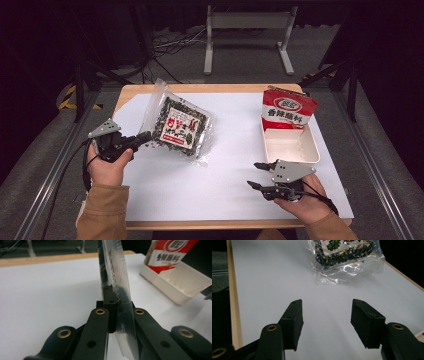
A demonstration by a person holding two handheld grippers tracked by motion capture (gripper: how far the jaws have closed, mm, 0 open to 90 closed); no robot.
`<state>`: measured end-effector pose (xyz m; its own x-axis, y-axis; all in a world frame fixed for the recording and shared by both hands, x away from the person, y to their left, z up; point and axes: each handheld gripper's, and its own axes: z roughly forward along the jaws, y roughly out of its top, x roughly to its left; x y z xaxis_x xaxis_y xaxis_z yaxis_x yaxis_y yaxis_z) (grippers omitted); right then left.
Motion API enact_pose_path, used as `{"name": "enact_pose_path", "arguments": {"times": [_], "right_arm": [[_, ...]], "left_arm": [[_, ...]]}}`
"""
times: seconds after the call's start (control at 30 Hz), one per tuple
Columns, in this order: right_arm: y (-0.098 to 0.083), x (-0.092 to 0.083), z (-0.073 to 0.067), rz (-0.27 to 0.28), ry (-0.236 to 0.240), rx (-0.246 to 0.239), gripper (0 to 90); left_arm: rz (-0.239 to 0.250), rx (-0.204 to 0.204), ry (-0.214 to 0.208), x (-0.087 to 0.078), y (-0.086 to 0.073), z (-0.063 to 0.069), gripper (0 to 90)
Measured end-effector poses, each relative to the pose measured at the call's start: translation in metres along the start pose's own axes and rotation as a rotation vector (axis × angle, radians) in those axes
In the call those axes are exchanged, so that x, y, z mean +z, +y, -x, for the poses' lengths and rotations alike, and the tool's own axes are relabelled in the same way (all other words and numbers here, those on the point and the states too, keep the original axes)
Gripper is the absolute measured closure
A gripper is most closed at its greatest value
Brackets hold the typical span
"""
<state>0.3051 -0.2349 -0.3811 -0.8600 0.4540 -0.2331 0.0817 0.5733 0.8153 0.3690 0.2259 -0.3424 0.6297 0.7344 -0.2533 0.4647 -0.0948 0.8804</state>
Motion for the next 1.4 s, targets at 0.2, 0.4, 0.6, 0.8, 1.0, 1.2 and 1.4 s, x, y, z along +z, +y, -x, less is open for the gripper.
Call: {"name": "enact_pose_path", "arguments": {"times": [0.2, 0.4, 0.6, 0.8, 1.0, 1.2, 1.4], "right_arm": [[0.0, 0.0, -0.001, 0.002, 0.0, -0.003, 43.4], [0.001, 0.0, -0.001, 0.008, -0.004, -0.005, 43.3], [0.002, -0.001, -0.001, 0.012, 0.001, -0.003, 44.5], [0.003, -0.003, -0.001, -0.006, 0.025, -0.022, 50.0], [0.011, -0.007, 0.003, 0.056, 0.055, 0.063, 42.4], [0.029, -0.013, 0.013, 0.088, 0.079, 0.058, 38.8], [0.055, -0.013, 0.028, 0.098, 0.136, 0.063, 36.7]], "left_arm": [[0.039, 0.07, -0.021, -0.012, 0.011, 0.019, 88.8], [0.053, 0.159, -0.058, -0.024, 0.022, 0.041, 88.9], [0.041, 0.25, -0.088, -0.034, 0.029, 0.059, 88.9], [0.026, 0.334, -0.112, -0.045, 0.036, 0.078, 89.0], [0.06, 0.367, -0.153, -0.052, 0.038, 0.088, 89.0], [0.057, 0.379, -0.159, -0.052, 0.039, 0.091, 89.0], [0.06, 0.411, -0.176, -0.053, 0.039, 0.096, 88.9]]}}
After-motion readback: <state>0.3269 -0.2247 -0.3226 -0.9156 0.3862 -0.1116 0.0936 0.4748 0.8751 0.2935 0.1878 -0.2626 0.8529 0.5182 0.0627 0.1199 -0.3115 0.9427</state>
